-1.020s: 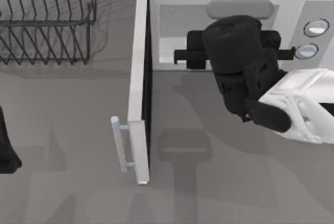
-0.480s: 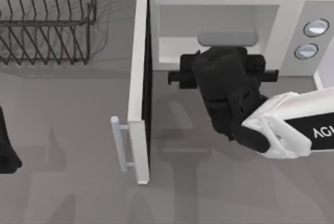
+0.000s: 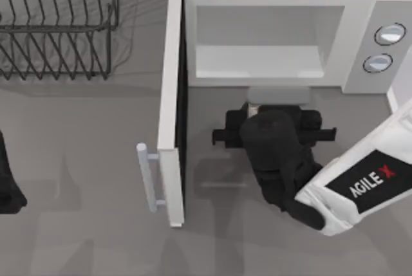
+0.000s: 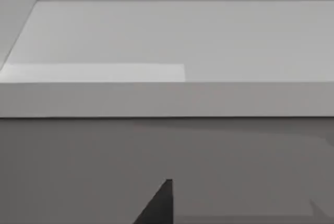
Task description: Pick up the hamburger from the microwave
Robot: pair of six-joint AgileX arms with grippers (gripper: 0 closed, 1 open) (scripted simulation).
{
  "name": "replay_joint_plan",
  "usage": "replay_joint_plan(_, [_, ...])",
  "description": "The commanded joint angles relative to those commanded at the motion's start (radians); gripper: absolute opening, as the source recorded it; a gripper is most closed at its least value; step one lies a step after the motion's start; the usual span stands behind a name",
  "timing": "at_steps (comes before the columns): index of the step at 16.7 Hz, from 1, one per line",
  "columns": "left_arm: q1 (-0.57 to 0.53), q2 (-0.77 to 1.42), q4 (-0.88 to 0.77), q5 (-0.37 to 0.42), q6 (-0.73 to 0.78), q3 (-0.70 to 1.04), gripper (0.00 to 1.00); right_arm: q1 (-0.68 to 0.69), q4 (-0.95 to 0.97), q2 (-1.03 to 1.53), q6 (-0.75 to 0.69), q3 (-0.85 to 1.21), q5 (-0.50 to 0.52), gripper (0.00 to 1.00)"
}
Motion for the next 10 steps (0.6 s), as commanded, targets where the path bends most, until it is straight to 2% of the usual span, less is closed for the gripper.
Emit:
replay_joint_plan(4, [0.0,0.0,0.0,0.0,0.0,0.0,1.0,0.0,0.0,0.0,0.0,0.0,0.0,0.0])
replay_joint_plan(10, [0.0,0.0,0.0,0.0,0.0,0.0,1.0,0.0,0.0,0.0,0.0,0.0,0.0,0.45])
